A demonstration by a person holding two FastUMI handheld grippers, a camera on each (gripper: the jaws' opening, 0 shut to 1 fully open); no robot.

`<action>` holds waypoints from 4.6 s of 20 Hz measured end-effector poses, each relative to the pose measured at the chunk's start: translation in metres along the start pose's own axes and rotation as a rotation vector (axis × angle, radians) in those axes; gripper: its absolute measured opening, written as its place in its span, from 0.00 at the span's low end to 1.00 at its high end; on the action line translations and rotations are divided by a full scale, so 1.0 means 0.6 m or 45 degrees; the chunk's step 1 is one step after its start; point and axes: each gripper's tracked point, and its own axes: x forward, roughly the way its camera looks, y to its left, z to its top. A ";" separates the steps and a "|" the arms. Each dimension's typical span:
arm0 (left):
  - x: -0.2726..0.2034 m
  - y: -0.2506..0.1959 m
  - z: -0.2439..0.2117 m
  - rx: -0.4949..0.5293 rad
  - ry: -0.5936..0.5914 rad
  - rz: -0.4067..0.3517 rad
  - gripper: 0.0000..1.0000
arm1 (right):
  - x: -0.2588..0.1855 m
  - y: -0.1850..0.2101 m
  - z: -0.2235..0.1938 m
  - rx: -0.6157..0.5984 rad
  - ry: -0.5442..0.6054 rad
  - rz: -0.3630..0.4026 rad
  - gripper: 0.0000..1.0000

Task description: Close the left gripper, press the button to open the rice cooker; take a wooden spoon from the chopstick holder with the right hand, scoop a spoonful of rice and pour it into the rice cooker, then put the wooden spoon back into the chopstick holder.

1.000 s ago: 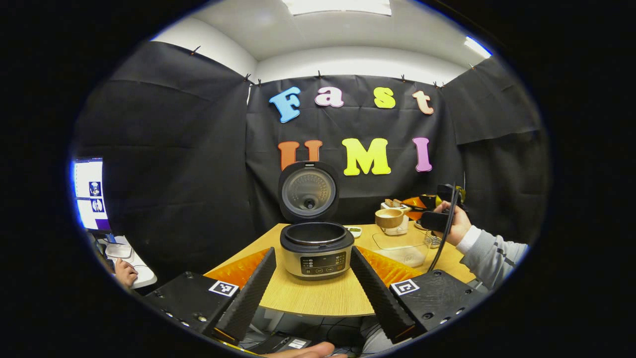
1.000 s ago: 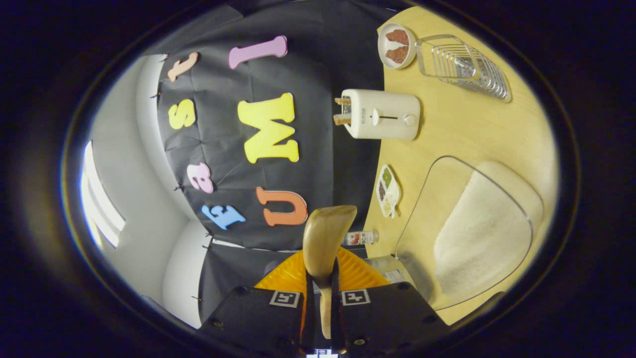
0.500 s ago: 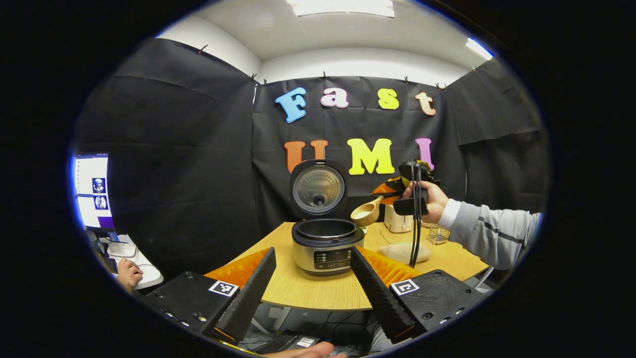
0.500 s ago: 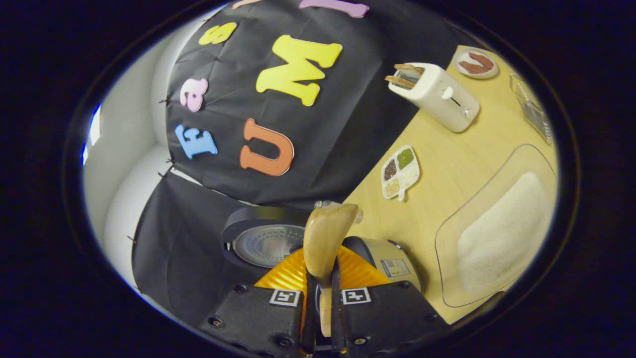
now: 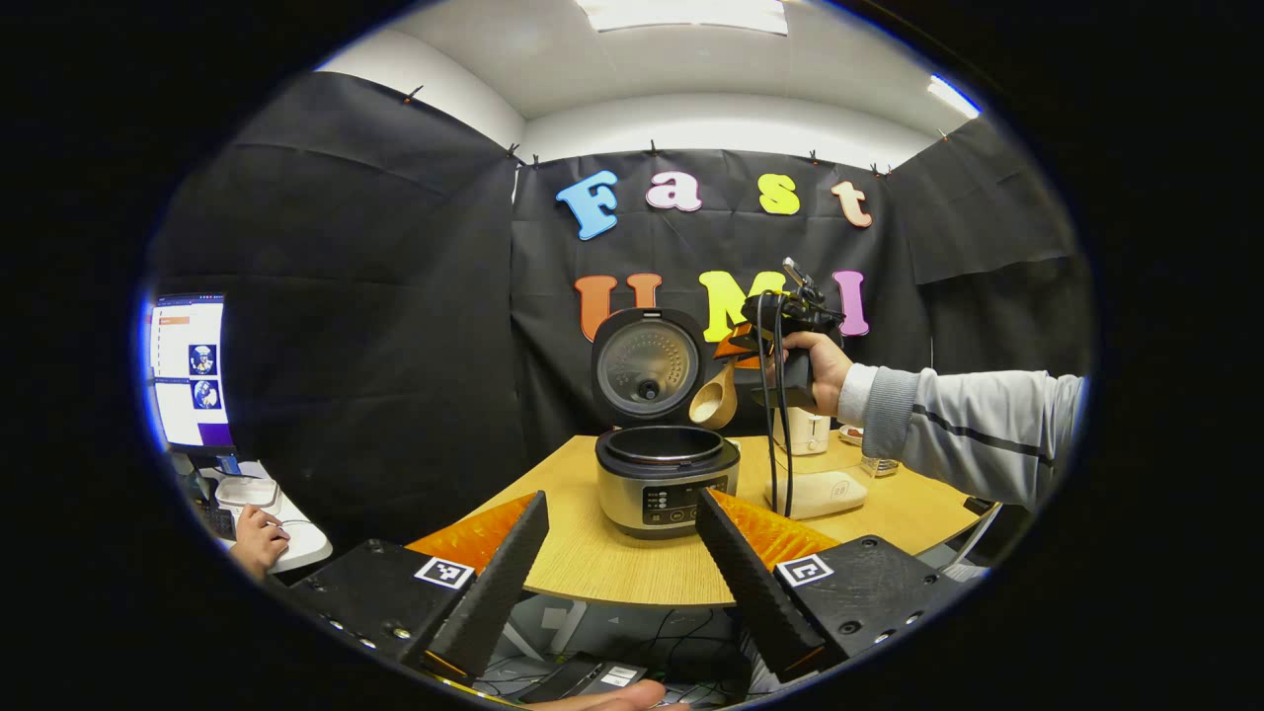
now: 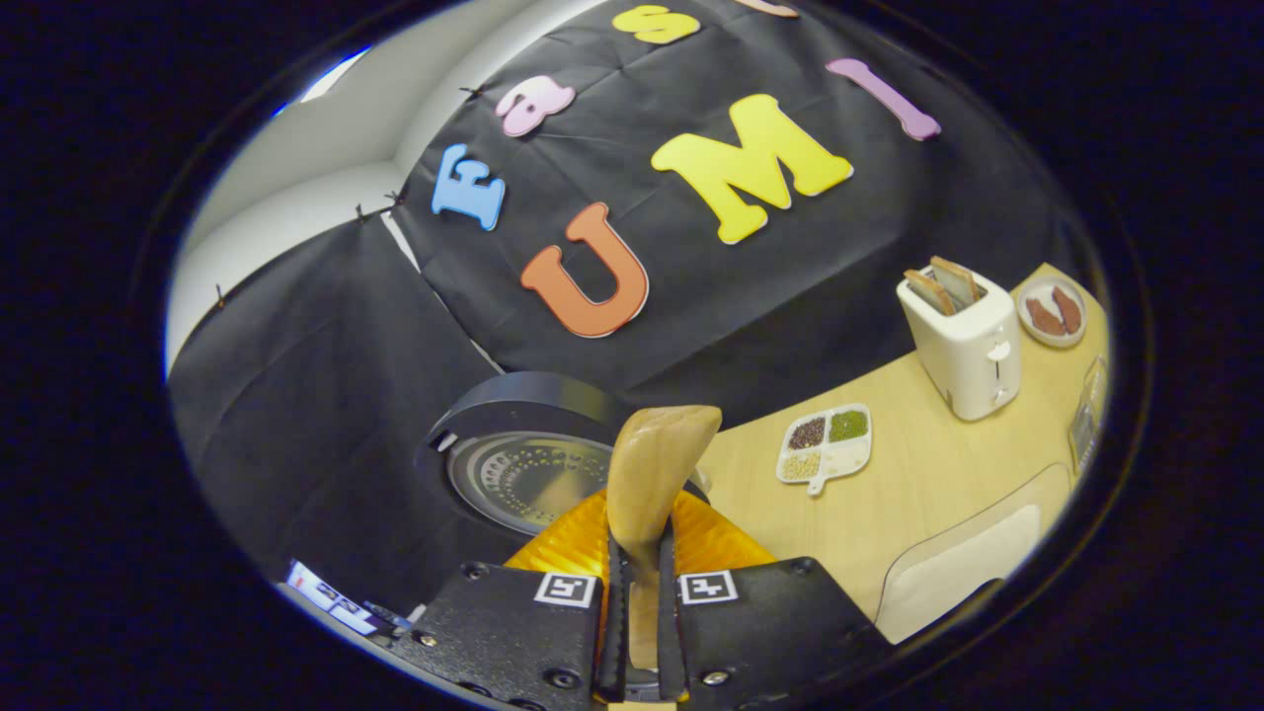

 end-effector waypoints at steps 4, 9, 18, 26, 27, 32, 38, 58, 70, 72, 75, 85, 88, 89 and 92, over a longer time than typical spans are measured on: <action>-0.002 0.006 -0.009 -0.016 0.007 -0.006 0.95 | 0.013 0.020 -0.005 -0.225 -0.049 -0.020 0.17; -0.005 0.010 -0.011 -0.014 0.020 0.009 0.96 | 0.012 0.045 -0.023 -0.434 -0.103 -0.046 0.18; -0.006 0.010 -0.013 0.012 0.033 -0.005 0.96 | -0.006 0.091 -0.049 -0.986 -0.213 -0.025 0.18; -0.003 0.011 -0.016 0.011 0.054 -0.009 0.96 | -0.028 0.049 -0.004 -1.052 -0.264 -0.098 0.19; -0.002 0.011 -0.016 0.018 0.055 -0.004 0.96 | -0.034 0.036 0.007 -1.042 -0.266 -0.115 0.19; 0.000 0.008 -0.009 0.026 0.014 -0.015 0.96 | -0.069 -0.055 0.078 -0.970 -0.302 -0.213 0.19; 0.008 0.000 -0.011 0.079 0.017 -0.075 0.96 | -0.113 -0.204 0.146 -0.778 -0.299 -0.344 0.19; 0.054 -0.054 0.037 0.121 -0.031 -0.103 0.96 | -0.305 -0.531 0.242 -0.610 -0.362 -0.614 0.20; 0.089 -0.095 0.028 0.172 -0.033 -0.103 0.96 | -0.282 -0.629 0.233 -0.555 -0.360 -0.681 0.22; 0.102 -0.099 0.029 0.175 -0.033 -0.099 0.95 | -0.276 -0.649 0.237 -0.540 -0.358 -0.691 0.24; 0.125 -0.107 0.018 0.147 -0.003 -0.101 0.96 | -0.267 -0.656 0.228 -0.493 -0.342 -0.644 0.23; 0.192 -0.099 0.029 0.044 0.037 -0.052 0.96 | -0.377 -0.641 0.274 -0.363 -0.539 -0.745 0.99; 0.221 -0.100 0.063 0.040 0.001 -0.094 0.96 | -0.431 -0.607 0.250 -0.256 -0.538 -0.735 1.00; 0.232 -0.092 0.070 0.034 0.002 -0.083 0.96 | -0.447 -0.590 0.237 -0.236 -0.516 -0.716 1.00; 0.261 -0.070 0.083 0.031 0.032 -0.040 0.96 | -0.501 -0.558 0.223 -0.263 -0.479 -0.723 1.00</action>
